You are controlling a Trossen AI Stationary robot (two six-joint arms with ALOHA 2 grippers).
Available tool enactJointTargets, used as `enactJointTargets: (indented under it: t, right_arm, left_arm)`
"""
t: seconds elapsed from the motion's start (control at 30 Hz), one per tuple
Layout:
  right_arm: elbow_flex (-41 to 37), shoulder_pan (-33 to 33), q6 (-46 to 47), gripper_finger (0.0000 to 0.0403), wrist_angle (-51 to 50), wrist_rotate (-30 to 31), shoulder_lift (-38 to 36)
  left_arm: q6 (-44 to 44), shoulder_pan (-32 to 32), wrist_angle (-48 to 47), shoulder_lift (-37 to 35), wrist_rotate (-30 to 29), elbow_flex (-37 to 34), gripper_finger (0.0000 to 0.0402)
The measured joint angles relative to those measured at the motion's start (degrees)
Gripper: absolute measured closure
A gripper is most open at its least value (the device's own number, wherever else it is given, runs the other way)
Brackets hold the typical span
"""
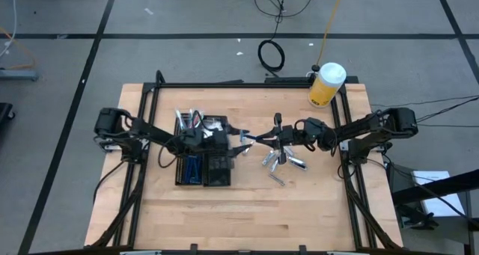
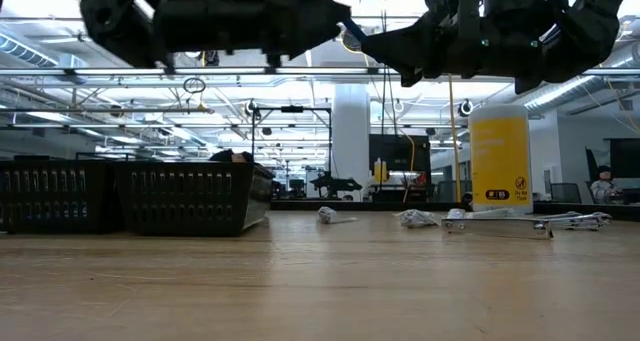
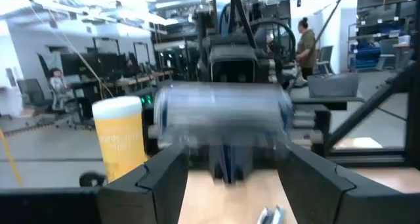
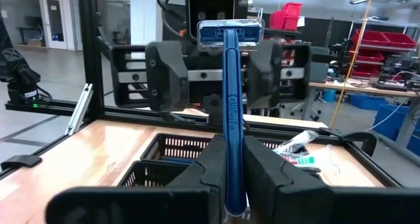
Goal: Pick & Place Travel size toiletries
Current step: Put the blue razor into the bottom left black bin
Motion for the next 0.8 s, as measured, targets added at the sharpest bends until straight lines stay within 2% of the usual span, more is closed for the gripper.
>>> enactJointTargets:
  t: [0.3, 0.4, 0.53, 0.8]
  right_arm:
    - [0.0, 0.0, -0.6, 0.0381, -1.3, 0.0, 0.0]
    - [0.0, 0.0, -0.9, 0.0381, -1.3, 0.0, 0.0]
    - [0.0, 0.0, -1.0, 0.0381, -1.3, 0.0, 0.0]
    - [0.0, 0.0, -1.3, 0.0381, -1.3, 0.0, 0.0]
  left_arm:
    - [1.8, 1.0, -0.3, 1.7, 1.6, 3.1, 0.0178]
    - [1.7, 1.1, -1.0, 1.7, 2.0, 3.1, 0.0193]
    - [1.6, 1.1, -2.7, 1.7, 2.0, 3.1, 0.0243]
    - [1.8, 1.4, -2.9, 1.7, 2.5, 3.1, 0.0375]
